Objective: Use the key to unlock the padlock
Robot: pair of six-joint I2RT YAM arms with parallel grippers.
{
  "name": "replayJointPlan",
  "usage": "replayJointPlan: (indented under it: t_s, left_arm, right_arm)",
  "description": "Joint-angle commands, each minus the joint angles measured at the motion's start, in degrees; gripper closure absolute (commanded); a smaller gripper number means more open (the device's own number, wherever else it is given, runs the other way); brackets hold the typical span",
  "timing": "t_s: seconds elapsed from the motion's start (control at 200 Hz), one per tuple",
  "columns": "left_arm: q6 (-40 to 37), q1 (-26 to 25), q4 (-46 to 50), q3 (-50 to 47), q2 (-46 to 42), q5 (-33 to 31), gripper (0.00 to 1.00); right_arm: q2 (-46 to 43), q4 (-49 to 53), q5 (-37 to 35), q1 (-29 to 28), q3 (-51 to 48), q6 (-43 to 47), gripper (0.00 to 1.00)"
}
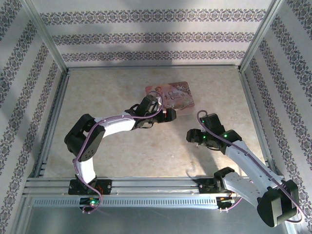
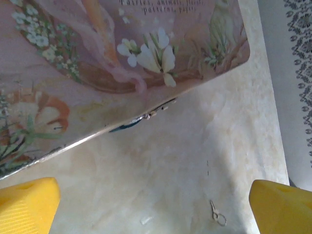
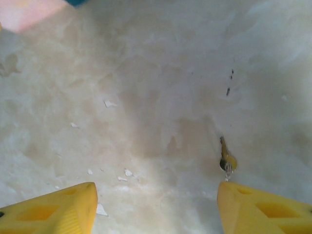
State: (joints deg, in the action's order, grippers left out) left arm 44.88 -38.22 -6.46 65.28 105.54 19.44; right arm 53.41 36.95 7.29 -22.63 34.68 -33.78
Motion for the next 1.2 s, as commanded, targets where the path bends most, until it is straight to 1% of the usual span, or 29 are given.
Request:
replayJointPlan:
  t_s: [0.0,0.22,0.355,0.52,0.6,0.645,0.79,0.855,1.039,1.194]
  left_arm:
    - [-2.73,2.94,1.12,3.43,1.58,-0.13,0.01]
    - [-4.63,7.28,3.67,9.23,5.14,1.0,0.01]
    - [-4.8,7.86,3.58,7.58,3.27,1.0,0.01]
    - [-5.13,7.89,2.89,-2.24,-6.39,-0.85,0.0]
    - [-5.71,7.89,4.39,-7.75,-12.49,-2.72,0.0]
    - [-6.15,7.88,5.68,-10.56,-15.93,-3.7,0.01]
    - [-6.43,7.83,9.04,-18.82,-26.39,-7.05,0.01]
    - [-6.06,7.82,10.24,-21.97,-30.79,-8.34,0.01]
    - [-5.93,7.89,13.95,-27.2,-39.96,-12.78,0.01]
    - [-6.23,7.89,15.42,-27.79,-43.14,-14.85,0.01]
  right_arm:
    - [-0.57,3.73,-3.08,-1.24,-2.2,-3.72,0.34]
    - [0.98,4.1,-6.87,-1.8,-4.83,-7.09,0.37]
    - [3.78,2.86,-7.06,-1.8,-4.71,-6.91,0.38]
    - [7.96,1.0,-6.67,-1.25,-3.67,-6.5,0.43]
    - [10.11,1.28,-6.52,-0.07,-2.74,-5.68,0.46]
    - [11.28,1.11,-5.54,0.91,-2.39,-5.04,0.5]
    - [14.1,0.84,-3.44,4.08,-1.25,-3.05,0.57]
    - [14.9,0.84,-3.25,4.78,-0.61,-2.24,0.59]
    - [16.78,0.93,-3.06,5.22,1.33,-0.95,0.63]
    - [18.56,1.11,-3.07,5.38,2.36,-0.32,0.67]
